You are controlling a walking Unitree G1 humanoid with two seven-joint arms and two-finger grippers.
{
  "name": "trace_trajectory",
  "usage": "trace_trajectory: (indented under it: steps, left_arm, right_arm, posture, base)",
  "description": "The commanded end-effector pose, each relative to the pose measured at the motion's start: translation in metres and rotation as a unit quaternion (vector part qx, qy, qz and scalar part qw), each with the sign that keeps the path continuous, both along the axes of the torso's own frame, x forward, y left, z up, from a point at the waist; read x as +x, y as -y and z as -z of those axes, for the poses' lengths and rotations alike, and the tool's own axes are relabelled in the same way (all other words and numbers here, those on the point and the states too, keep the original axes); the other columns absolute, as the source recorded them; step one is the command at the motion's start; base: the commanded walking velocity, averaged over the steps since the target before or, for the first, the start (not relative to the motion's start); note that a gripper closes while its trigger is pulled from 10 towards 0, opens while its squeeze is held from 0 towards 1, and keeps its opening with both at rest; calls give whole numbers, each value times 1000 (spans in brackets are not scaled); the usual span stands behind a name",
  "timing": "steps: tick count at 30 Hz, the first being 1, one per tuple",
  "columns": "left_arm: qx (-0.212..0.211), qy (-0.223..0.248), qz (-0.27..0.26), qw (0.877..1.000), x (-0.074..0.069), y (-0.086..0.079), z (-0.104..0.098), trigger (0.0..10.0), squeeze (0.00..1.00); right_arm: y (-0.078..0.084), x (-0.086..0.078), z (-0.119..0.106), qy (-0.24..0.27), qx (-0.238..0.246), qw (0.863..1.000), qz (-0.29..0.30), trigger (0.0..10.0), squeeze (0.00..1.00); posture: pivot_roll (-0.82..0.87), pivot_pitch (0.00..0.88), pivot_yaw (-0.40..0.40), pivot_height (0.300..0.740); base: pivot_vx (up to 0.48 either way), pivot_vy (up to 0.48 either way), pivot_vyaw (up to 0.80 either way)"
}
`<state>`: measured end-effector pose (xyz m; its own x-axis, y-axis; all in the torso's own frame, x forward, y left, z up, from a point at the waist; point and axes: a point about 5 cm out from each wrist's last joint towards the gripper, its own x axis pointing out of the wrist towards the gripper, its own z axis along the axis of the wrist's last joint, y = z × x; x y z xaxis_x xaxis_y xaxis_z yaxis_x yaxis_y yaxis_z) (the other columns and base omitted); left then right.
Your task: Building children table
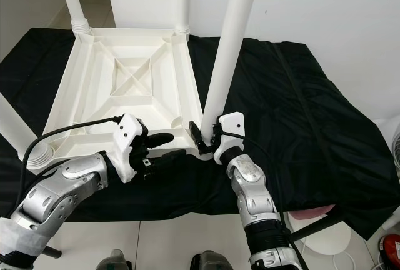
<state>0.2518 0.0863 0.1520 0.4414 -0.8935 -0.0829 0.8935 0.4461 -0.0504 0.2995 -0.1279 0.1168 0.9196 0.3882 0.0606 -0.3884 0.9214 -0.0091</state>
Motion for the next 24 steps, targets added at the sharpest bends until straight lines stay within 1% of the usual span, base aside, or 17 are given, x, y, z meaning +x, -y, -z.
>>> trace_trajectory:
  steps: [1,2,3,4,5,6,7,8,9,10,11,12,13,14,16,19,24]
  left_arm:
    - [4,0,53,999,-4,-2,1,10000,0]
    - [6,-2,53,999,-5,-4,1,10000,0]
    - [6,-2,53,999,-5,-4,1,10000,0]
    - [9,-2,56,998,-6,-5,1,10000,0]
    - [9,-2,56,998,-6,-5,1,10000,0]
    - [9,-3,57,998,-6,-6,1,10000,0]
    - [9,-3,57,998,-6,-6,1,10000,0]
    - [9,-3,57,998,-5,-6,1,10000,0]
    - [9,-4,57,998,-5,-6,1,10000,0]
    - [9,-4,57,998,-5,-6,1,10000,0]
    - [8,-6,61,998,-7,-5,2,10000,0]
    - [8,-8,66,998,-8,-4,2,10000,0]
    - [8,-8,66,998,-8,-4,2,10000,0]
    - [7,-9,70,997,-9,-3,1,10000,0]
    - [7,-9,70,997,-9,-3,1,10000,0]
    - [4,-12,75,997,-10,-1,1,10000,0]
    - [3,-16,78,997,-11,-1,-1,10000,0]
  right_arm:
    - [8,2,-7,15,-6,1000,-8,10000,0]
    - [8,0,-9,17,-6,999,-28,10000,0]
    - [8,0,-9,17,-6,999,-28,10000,0]
    - [8,-3,-9,20,-10,998,-52,10000,0]
    - [8,-3,-9,20,-10,998,-52,10000,0]
    - [9,-5,-9,20,-15,997,-77,10000,0]
    - [9,-5,-9,20,-15,997,-77,10000,0]
    - [9,-6,-8,21,-19,995,-92,10000,0]
    - [12,-7,-7,22,-28,994,-104,7569,0]
    - [12,-7,-7,22,-28,994,-104,7569,0]
    - [17,-7,-7,21,-43,991,-128,0,0]
    - [22,-6,-7,16,-58,986,-153,0,0]
    - [22,-6,-7,16,-58,986,-153,0,0]
    - [26,-6,-7,11,-68,983,-170,0,0]
    - [26,-6,-7,11,-68,983,-170,0,0]
    - [30,-6,-7,2,-77,976,-203,0,0]
    - [33,-8,-6,-14,-77,971,-226,0,0]
  posture:
    - [55,0,-39,740]
    - [56,0,-37,740]
    - [56,0,-37,740]
    - [62,0,-41,740]
    - [62,0,-41,740]
    - [59,0,-37,740]
    - [59,0,-37,740]
    - [56,0,-34,740]
    - [55,0,-33,740]
    - [55,0,-33,740]
    - [53,0,-30,740]
    - [50,0,-29,740]
    - [50,0,-29,740]
    - [50,0,-29,740]
    - [50,0,-29,740]
    - [47,7,-26,740]
    - [63,34,-42,740]
  base:
    - [0,0,0]
    - [0,0,0]
    - [0,0,0]
    - [0,0,0]
    - [0,0,0]
    - [0,0,0]
    - [0,0,0]
    - [0,0,0]
    - [0,0,0]
    - [0,0,0]
    - [0,0,0]
    - [0,0,0]
    - [0,0,0]
    - [0,0,0]
    - [0,0,0]
    - [0,0,0]
    - [0,0,0]
